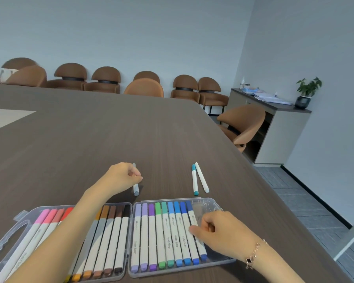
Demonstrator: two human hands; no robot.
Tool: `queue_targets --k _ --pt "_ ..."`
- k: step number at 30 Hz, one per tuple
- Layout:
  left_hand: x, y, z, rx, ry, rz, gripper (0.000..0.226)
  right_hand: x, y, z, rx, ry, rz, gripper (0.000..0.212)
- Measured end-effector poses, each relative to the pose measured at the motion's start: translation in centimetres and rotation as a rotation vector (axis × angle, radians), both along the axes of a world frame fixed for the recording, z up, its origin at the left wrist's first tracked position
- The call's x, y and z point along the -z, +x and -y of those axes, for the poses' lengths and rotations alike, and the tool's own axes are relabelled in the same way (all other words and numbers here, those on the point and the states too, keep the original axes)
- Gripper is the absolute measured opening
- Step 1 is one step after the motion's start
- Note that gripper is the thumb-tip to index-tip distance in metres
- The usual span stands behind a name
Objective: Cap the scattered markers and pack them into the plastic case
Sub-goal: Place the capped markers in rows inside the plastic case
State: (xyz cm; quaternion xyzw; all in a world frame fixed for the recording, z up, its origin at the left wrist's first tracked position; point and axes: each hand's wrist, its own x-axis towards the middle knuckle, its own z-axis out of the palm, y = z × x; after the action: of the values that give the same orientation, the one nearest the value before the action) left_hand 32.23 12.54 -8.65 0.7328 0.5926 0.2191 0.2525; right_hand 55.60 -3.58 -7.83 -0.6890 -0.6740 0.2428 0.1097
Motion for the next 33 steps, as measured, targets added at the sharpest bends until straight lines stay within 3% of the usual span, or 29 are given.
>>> queue_targets --k 9,15,20,25,33 --pt "-1.5 2.0 2.3 0.412 -0.065 0.026 0.014 0.2 0.0 -0.2 0.032 0.144 0.042 0.033" --pt "-1.4 3.6 3.4 0.563 -0.11 -0.015 0.014 0.6 -0.5 -0.5 0.031 0.082 0.061 0.029" --pt "-1.1 4.3 3.6 0.558 -0.115 -0.043 0.016 0.8 -0.7 -0.5 0.047 0.077 0.105 0.035" --pt "-0.5 4.7 3.7 0.44 -0.221 0.071 0.016 0.9 -1.2 -0.4 0.061 0.106 0.171 0.039" --pt "-0.5 4.1 3.5 0.391 -0.352 0.073 0.017 1.7 -1.0 -0.6 0.092 0.155 0.194 0.04"
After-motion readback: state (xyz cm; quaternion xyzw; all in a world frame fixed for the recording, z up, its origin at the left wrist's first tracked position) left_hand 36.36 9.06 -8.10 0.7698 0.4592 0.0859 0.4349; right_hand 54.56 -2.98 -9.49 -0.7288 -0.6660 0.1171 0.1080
